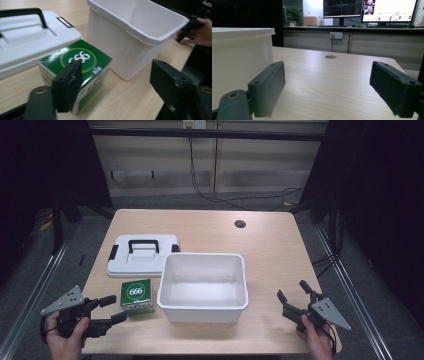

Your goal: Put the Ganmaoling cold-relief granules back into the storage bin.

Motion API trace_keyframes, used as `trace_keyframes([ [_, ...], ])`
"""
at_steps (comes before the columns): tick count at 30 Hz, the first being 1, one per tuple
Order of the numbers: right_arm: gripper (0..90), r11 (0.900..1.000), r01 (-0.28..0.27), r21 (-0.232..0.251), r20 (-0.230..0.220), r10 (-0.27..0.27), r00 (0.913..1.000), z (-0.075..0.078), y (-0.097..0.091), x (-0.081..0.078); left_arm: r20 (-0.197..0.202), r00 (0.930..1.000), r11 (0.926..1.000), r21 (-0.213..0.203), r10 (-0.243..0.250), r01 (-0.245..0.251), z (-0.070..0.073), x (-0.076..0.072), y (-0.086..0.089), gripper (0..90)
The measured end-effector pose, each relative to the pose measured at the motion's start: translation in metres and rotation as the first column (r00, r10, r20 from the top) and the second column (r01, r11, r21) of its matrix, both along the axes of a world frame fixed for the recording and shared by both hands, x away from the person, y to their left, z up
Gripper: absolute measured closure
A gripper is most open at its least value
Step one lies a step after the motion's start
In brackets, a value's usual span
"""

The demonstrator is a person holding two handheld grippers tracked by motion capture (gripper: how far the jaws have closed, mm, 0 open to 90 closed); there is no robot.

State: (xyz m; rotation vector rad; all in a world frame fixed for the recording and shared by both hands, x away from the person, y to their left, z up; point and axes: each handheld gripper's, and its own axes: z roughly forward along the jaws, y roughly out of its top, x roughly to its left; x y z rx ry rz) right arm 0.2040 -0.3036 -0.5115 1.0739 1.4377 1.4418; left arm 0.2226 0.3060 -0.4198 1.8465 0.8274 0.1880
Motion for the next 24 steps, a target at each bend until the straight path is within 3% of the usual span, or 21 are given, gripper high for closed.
trace_keyframes([
  [3, 12.4, 1.0, 0.001, 0.001, -0.002, -0.001, 1.0, 0.0, 0.0, 0.0, -0.003, 1.0, 1.0, -0.004, -0.003, 0.003, -0.001, 0.001, 0.0, 25.8],
  [6, 12.4, 1.0, 0.0, 0.0, 0.0, 0.0, 1.0, 0.0, 0.0, 0.0, -0.019, 0.9994, 0.9995, 0.009, 0.03, -0.03, -0.002, 0.004, 0.0, 20.8],
  [12, 12.4, 1.0, 0.002, -0.001, 0.007, -0.002, 1.0, 0.0, 0.0, -0.001, -0.033, 0.9984, 0.9989, 0.005, 0.046, -0.046, -0.002, 0.005, 0.002, 20.6],
  [15, 12.4, 1.0, 0.004, -0.003, 0.008, -0.004, 1.0, 0.0, 0.0, -0.001, -0.016, 0.9979, 0.998, -0.007, 0.062, -0.062, 0.002, 0.005, 0.005, 20.6],
  [16, 12.4, 1.0, 0.004, -0.002, 0.008, -0.004, 1.0, 0.0, 0.0, -0.001, 0.005, 0.9979, 0.9971, -0.041, 0.064, -0.064, 0.003, 0.004, 0.008, 20.6],
  [19, 12.4, 1.0, 0.005, -0.002, 0.008, -0.005, 1.0, 0.0, 0.0, -0.001, -0.001, 0.9982, 0.9969, -0.051, 0.061, -0.061, 0.005, 0.004, 0.01, 20.6],
  [21, 12.4, 1.0, 0.006, -0.003, 0.009, -0.006, 0.9999, 0.0, 0.0, -0.001, 0.0, 0.9995, 0.9977, -0.059, 0.033, -0.033, 0.008, 0.003, 0.009, 20.6],
  [23, 12.4, 1.0, 0.007, -0.002, 0.008, -0.007, 0.9999, 0.0, 0.0, -0.001, 0.039, 0.9991, 0.9993, -0.033, 0.016, -0.014, 0.013, 0.002, 0.007, 20.1],
  [24, 12.4, 1.0, 0.006, -0.002, 0.008, -0.006, 0.9999, 0.0, 0.0, -0.001, 0.077, 0.9967, 0.9994, -0.022, -0.024, 0.026, 0.018, 0.002, 0.005, 17.8],
])
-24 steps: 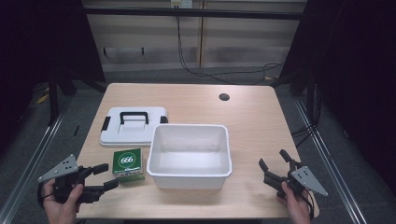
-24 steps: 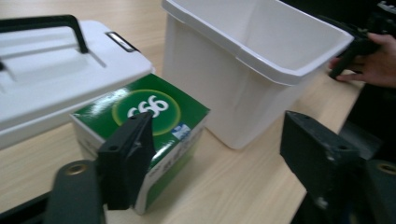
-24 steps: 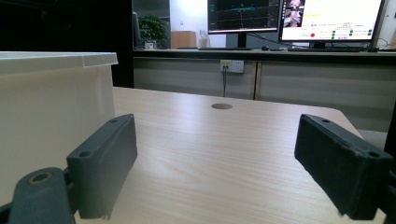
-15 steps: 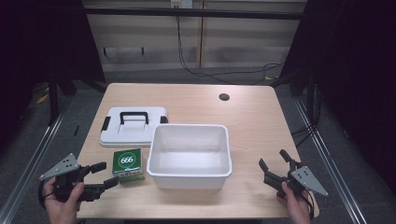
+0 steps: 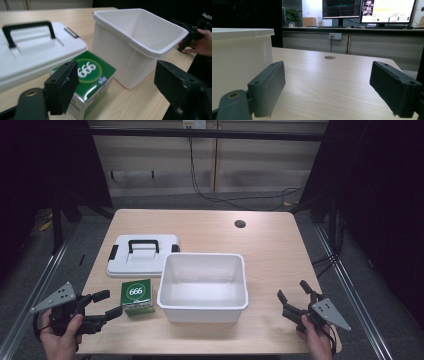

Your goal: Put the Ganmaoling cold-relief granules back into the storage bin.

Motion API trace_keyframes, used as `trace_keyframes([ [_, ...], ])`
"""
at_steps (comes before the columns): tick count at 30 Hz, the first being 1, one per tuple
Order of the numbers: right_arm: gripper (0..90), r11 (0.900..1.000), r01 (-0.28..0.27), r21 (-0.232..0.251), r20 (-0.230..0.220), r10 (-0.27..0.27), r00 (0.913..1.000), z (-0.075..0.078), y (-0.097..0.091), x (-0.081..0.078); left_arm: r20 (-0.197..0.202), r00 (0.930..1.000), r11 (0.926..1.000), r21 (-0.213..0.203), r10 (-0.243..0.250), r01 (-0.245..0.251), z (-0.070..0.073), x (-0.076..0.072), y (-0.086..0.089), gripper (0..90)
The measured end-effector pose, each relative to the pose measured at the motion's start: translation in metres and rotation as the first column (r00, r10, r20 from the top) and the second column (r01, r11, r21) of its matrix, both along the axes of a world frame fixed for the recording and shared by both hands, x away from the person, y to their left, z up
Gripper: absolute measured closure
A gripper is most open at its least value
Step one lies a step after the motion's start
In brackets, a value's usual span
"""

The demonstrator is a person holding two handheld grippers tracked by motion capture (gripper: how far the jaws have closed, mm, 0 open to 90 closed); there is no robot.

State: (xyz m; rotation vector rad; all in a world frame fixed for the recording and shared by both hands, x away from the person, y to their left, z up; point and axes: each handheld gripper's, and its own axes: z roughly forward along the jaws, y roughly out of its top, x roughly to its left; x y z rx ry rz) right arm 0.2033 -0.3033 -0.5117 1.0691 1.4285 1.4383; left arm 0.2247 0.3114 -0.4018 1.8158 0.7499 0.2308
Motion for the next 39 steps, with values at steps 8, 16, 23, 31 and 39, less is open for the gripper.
trace_keyframes([
  [8, 12.4, 1.0, 0.0, 0.0, 0.0, 0.0, 1.0, 0.0, 0.0, 0.0, 0.041, 0.9955, 0.9932, 0.082, -0.086, 0.082, 0.028, 0.006, -0.013, 16.1],
  [16, 12.4, 1.0, 0.0, 0.0, -0.001, 0.0, 1.0, 0.0, 0.0, 0.0, -0.008, 0.9916, 0.9736, 0.189, -0.129, 0.128, 0.039, 0.028, -0.02, 15.8],
  [23, 12.4, 1.0, 0.0, 0.0, -0.001, 0.0, 1.0, 0.0, 0.0, 0.0, -0.063, 0.9752, 0.9353, 0.276, -0.212, 0.222, 0.036, 0.047, -0.034, 15.9],
  [31, 12.4, 1.0, 0.0, 0.002, -0.003, 0.0, 1.0, 0.0, 0.0, 0.0, -0.161, 0.9567, 0.8631, 0.415, -0.242, 0.288, 0.027, 0.072, -0.047, 15.8],
  [39, 12.4, 1.0, 0.0, 0.003, -0.005, 0.0, 1.0, 0.0, 0.0, 0.0, -0.204, 0.9543, 0.7923, 0.534, -0.218, 0.295, 0.027, 0.091, -0.059, 16.9],
])
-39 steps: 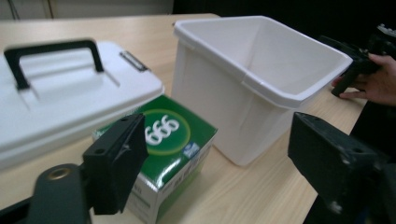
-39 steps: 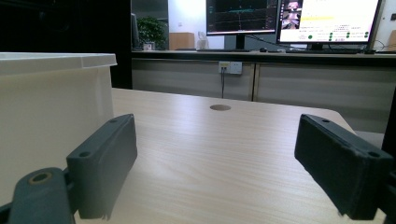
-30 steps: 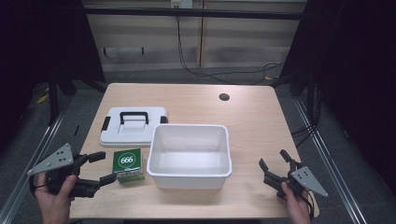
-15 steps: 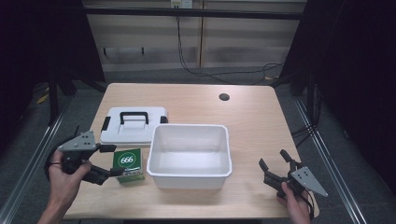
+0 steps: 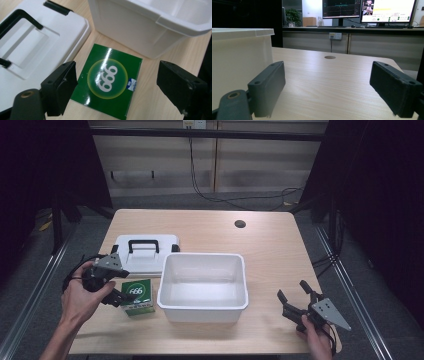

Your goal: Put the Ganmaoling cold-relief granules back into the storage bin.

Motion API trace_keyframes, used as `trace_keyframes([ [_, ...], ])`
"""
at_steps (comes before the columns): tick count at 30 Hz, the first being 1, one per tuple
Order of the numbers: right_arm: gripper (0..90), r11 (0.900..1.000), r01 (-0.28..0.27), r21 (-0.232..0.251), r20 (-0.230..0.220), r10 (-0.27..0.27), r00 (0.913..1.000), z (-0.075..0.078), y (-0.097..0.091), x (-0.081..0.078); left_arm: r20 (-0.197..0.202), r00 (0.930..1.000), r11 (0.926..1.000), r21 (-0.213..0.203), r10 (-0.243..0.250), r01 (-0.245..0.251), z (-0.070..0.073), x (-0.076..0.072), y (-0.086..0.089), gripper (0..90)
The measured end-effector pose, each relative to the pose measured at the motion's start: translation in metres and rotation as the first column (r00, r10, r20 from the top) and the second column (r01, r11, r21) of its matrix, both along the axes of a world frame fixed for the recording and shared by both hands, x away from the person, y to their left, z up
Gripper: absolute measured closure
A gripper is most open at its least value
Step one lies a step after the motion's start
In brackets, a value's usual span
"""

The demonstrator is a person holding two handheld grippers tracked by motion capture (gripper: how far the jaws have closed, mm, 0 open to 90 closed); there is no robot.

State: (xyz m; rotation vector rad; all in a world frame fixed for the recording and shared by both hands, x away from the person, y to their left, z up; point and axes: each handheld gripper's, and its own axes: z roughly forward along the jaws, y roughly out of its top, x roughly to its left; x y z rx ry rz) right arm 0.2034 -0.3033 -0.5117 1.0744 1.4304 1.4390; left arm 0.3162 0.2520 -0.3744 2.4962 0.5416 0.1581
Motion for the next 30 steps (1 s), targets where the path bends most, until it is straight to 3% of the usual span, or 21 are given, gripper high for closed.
trace_keyframes([
  [4, 12.4, 1.0, 0.0, 0.003, 0.001, 0.0, 1.0, 0.0, 0.0, 0.0, -0.005, 0.9998, 0.9967, 0.079, -0.019, 0.02, 0.0, 0.007, -0.01, 17.1],
  [7, 12.4, 1.0, -0.001, 0.001, 0.001, 0.001, 1.0, 0.0, 0.0, 0.0, -0.03, 0.9992, 0.994, 0.105, -0.028, 0.031, 0.0, 0.01, -0.012, 15.7],
  [8, 12.4, 1.0, -0.001, 0.003, 0.0, 0.001, 1.0, 0.0, 0.0, 0.0, -0.059, 0.9972, 0.991, 0.124, -0.045, 0.052, 0.001, 0.013, -0.014, 15.4],
  [11, 12.4, 1.0, 0.0, 0.002, 0.0, 0.0, 1.0, 0.0, 0.0, 0.0, -0.095, 0.9927, 0.983, 0.161, -0.074, 0.089, 0.002, 0.019, -0.018, 15.0],
  [15, 12.4, 1.0, -0.002, 0.002, -0.001, 0.002, 1.0, 0.0, 0.0, 0.0, -0.118, 0.9893, 0.9706, 0.214, -0.086, 0.11, -0.001, 0.027, -0.026, 9.7],
  [18, 12.4, 1.0, -0.002, 0.0, -0.003, 0.002, 1.0, 0.0, 0.0, 0.0, -0.153, 0.9828, 0.9664, 0.219, -0.103, 0.135, -0.005, 0.033, -0.03, 9.1],
  [20, 12.4, 1.0, -0.001, 0.0, -0.004, 0.001, 1.0, 0.0, 0.0, 0.0, -0.172, 0.9788, 0.9594, 0.238, -0.111, 0.15, -0.009, 0.035, -0.034, 9.1],
  [24, 12.4, 1.0, -0.003, 0.001, -0.003, 0.003, 1.0, 0.0, 0.0, 0.0, -0.181, 0.9765, 0.9586, 0.237, -0.116, 0.158, -0.012, 0.04, -0.037, 9.1],
  [25, 12.4, 1.0, -0.002, 0.0, -0.003, 0.002, 1.0, 0.0, 0.0, 0.0, -0.183, 0.9747, 0.9543, 0.245, -0.128, 0.171, -0.014, 0.041, -0.038, 9.1],
  [27, 12.4, 1.0, -0.001, -0.001, -0.004, 0.001, 1.0, 0.0, 0.0, 0.0, -0.208, 0.9684, 0.9474, 0.258, -0.137, 0.19, -0.017, 0.042, -0.039, 6.0],
  [29, 12.4, 1.0, -0.001, 0.0, -0.004, 0.001, 1.0, 0.0, 0.0, 0.0, -0.196, 0.9693, 0.9411, 0.273, -0.149, 0.2, -0.02, 0.044, -0.04, 1.2],
  [30, 12.4, 1.0, -0.002, -0.001, -0.004, 0.002, 1.0, 0.0, 0.0, 0.0, -0.21, 0.9658, 0.943, 0.262, -0.151, 0.205, -0.021, 0.046, -0.04, 0.4],
])
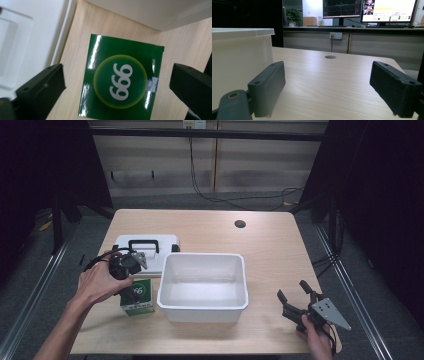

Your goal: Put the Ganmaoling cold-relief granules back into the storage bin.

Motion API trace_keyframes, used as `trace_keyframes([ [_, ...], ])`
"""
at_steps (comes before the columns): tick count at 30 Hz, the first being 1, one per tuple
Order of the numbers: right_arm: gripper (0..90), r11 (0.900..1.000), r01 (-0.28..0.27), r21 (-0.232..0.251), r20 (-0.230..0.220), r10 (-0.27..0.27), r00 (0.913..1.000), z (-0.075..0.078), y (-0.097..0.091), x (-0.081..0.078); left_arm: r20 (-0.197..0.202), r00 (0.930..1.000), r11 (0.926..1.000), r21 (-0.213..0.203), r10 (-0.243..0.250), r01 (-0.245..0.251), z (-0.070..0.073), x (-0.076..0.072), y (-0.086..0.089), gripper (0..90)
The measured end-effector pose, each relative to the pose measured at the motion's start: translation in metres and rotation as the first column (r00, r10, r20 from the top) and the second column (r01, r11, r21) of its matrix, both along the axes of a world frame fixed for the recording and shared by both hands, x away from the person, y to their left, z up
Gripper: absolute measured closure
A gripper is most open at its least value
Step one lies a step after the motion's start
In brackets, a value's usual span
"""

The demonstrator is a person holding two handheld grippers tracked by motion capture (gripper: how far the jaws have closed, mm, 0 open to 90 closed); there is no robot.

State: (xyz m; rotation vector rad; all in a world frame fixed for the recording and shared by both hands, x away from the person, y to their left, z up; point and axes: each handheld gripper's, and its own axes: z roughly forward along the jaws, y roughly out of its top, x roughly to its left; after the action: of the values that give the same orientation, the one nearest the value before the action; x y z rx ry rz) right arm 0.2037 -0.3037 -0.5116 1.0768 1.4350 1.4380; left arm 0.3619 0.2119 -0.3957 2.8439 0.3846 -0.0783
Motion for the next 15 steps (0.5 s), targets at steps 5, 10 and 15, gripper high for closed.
trace_keyframes([
  [5, 12.4, 1.0, 0.0, 0.001, 0.0, 0.0, 1.0, 0.0, 0.0, 0.0, -0.033, 0.9994, 1.0, -0.006, -0.001, 0.001, -0.012, 0.002, 0.0, 0.6],
  [10, 12.4, 1.0, -0.002, 0.003, 0.002, 0.002, 1.0, 0.0, 0.0, 0.0, -0.057, 0.9982, 0.9992, 0.035, -0.018, 0.02, -0.022, 0.002, -0.004, 1.8],
  [15, 12.4, 1.0, -0.001, 0.002, 0.002, 0.001, 1.0, 0.0, 0.0, 0.0, -0.069, 0.9964, 0.998, 0.036, -0.049, 0.051, -0.026, -0.001, -0.007, 3.4],
])
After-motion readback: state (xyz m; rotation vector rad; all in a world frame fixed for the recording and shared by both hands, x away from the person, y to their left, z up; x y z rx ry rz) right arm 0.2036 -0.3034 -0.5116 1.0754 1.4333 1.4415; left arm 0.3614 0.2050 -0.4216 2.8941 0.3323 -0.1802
